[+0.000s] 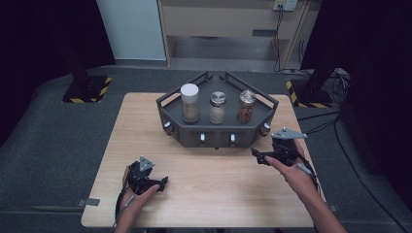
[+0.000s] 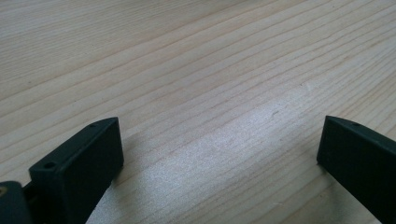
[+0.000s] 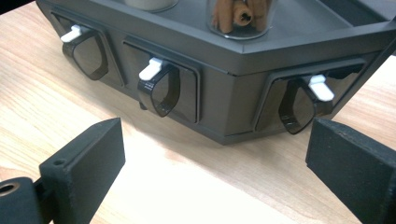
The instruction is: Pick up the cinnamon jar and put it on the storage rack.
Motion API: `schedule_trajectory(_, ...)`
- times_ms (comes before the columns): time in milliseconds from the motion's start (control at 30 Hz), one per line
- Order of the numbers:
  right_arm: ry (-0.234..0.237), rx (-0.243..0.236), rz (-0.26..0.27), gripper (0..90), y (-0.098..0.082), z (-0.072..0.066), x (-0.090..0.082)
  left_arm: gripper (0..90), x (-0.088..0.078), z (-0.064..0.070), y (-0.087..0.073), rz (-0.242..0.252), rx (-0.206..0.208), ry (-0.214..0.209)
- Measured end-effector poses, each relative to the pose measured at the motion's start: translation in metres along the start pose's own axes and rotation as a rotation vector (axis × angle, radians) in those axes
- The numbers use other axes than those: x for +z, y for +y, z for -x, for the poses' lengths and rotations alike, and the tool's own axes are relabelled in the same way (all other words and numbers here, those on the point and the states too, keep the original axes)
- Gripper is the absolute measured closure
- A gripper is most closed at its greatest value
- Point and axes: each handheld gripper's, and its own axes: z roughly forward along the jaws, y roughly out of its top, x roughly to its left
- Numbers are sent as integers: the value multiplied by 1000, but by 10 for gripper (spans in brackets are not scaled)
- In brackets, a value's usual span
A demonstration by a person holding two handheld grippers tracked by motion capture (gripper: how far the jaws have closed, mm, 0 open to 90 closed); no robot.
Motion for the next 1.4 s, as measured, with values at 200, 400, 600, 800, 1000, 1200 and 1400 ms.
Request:
schedule_trajectory(200,15,-5,-1,48,-4,-5,1,0,0,0,0,0,0,0)
schedule_trajectory(400,28,-18,-4,48,-9,-12,3,0,0,0,0,0,0,0)
schedule_trajectory(600,42,-30,-10,48,-12,-19,5,0,0,0,0,0,0,0)
schedule_trajectory(800,59,-37,-13,48,-16,-26,7,0,0,0,0,0,0,0)
schedule_trajectory(1000,74,-40,-24,48,-21,-32,9,0,0,0,0,0,0,0)
schedule_trajectory(1200,88,-58,-47,48,-27,-40,16,0,0,0,0,0,0,0)
schedule_trajectory(1400,100,-69,-58,48,-31,-47,20,0,0,0,0,0,0,0)
